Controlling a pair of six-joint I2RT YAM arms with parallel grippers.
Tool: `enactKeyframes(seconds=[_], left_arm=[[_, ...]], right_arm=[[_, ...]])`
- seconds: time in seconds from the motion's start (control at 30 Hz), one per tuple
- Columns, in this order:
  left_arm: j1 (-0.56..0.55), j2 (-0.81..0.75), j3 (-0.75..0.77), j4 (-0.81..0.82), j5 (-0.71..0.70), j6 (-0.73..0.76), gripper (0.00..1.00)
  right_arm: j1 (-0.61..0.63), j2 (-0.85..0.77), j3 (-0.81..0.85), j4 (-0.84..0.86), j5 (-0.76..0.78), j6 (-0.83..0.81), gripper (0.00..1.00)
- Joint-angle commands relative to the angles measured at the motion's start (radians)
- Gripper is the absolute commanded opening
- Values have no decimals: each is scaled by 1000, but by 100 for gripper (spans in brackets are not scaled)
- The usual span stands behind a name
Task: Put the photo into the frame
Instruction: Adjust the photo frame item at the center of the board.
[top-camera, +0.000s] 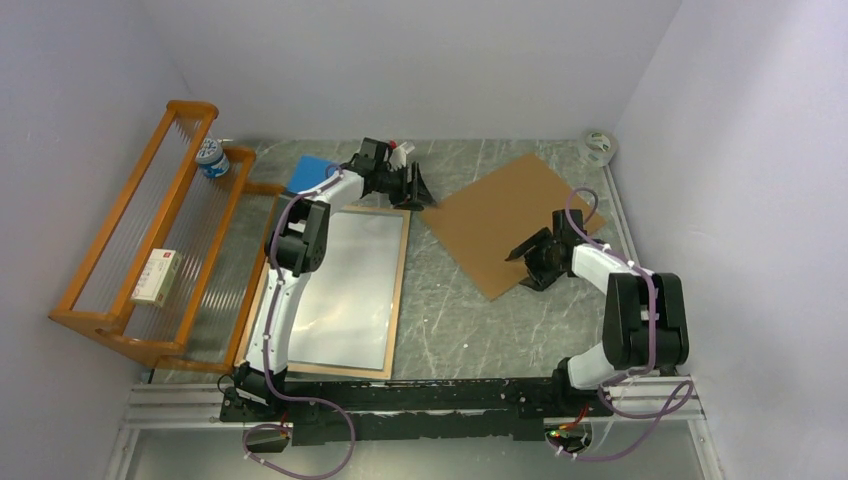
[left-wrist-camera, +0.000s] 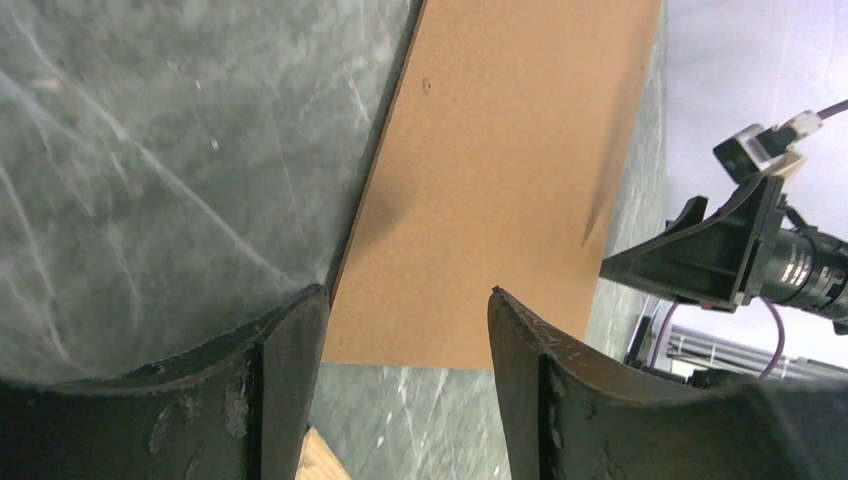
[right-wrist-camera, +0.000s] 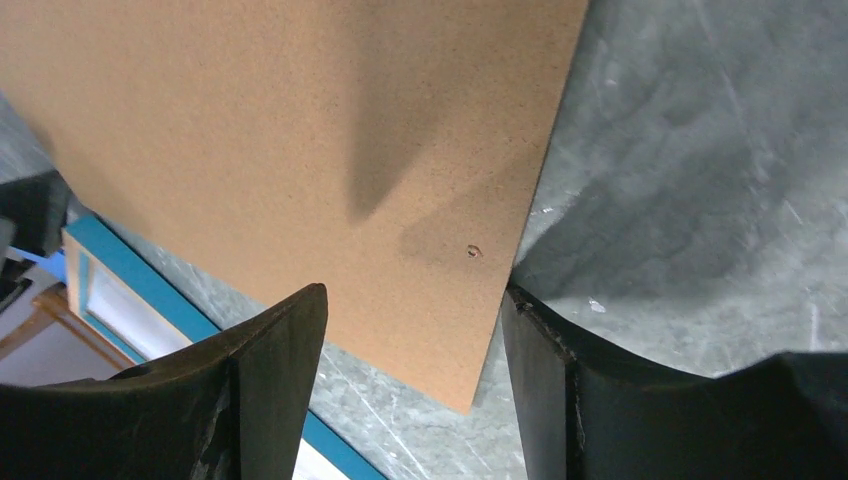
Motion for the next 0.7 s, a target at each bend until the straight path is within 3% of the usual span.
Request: enactKeyframes(seconds=[0.0,0.43,0.67], left_arm=[[-40,-58,-55,-190,97,39,64],[-114,-122,-50,-87,195,-28,63],[-125,-163,-48,-76,140,-44,62]], right_arm=[[-4,-33,-104,13,-4,48,69],[-4,-242,-235,117,-63,69,68],[-4,-272,-227,134,-102,38,68]])
